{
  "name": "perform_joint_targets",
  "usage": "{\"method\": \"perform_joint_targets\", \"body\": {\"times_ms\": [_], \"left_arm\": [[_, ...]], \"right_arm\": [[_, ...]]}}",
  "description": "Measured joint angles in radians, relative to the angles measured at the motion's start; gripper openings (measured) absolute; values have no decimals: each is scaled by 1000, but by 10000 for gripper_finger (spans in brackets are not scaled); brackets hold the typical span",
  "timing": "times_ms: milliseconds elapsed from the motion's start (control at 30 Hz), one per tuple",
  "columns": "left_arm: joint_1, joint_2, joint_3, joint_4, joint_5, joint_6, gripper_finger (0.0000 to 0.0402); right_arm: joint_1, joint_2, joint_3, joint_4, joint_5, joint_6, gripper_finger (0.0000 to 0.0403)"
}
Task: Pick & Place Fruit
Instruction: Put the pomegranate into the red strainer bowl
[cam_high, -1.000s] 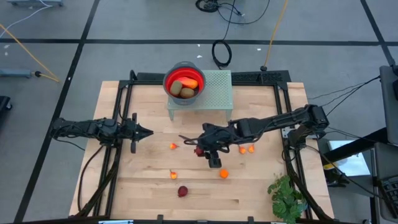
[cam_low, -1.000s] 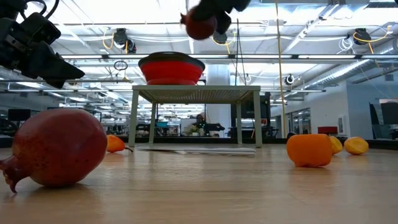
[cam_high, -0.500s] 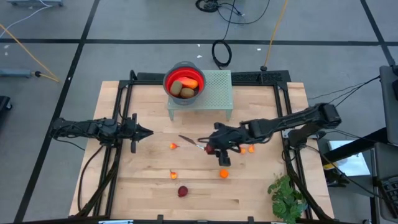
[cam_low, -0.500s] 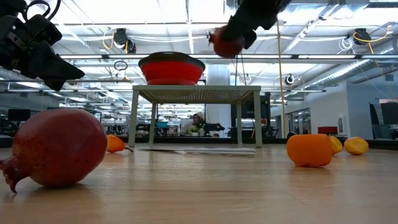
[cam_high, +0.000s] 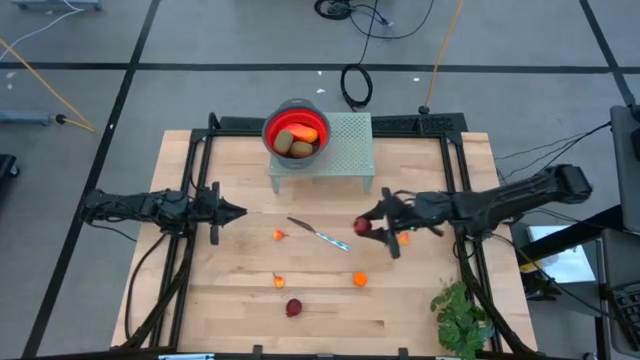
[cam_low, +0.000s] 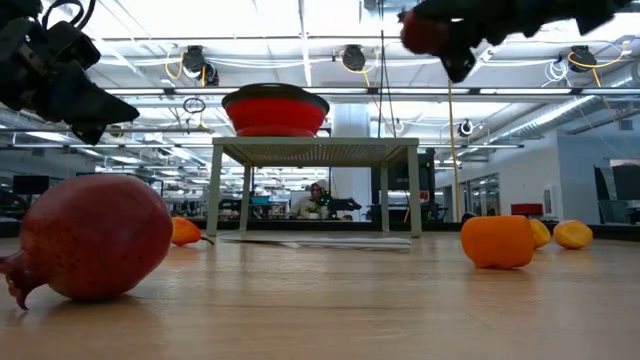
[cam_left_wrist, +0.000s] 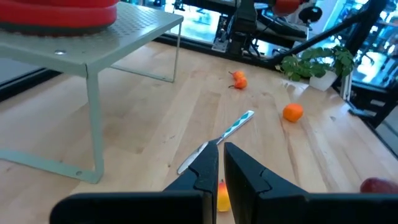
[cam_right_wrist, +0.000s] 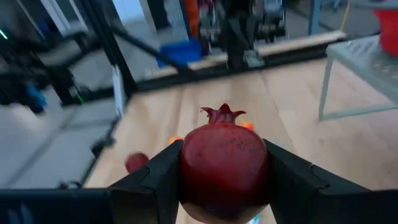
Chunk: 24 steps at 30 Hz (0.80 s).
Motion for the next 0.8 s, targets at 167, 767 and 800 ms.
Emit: {"method": "perform_joint_targets", "body": {"times_ms": [167,767,800], "left_arm": [[0,0,0,0,-11,-49,26],[0,0,0,-1,-11,-116,26],[0,0,0,-1,-11,-116,26]], "right_arm": [[0,-116,-162,275,-2,81,180],[-1,-205,-513,1190,98,404,177],[0,-205,-513,1200,119,421,177]]}}
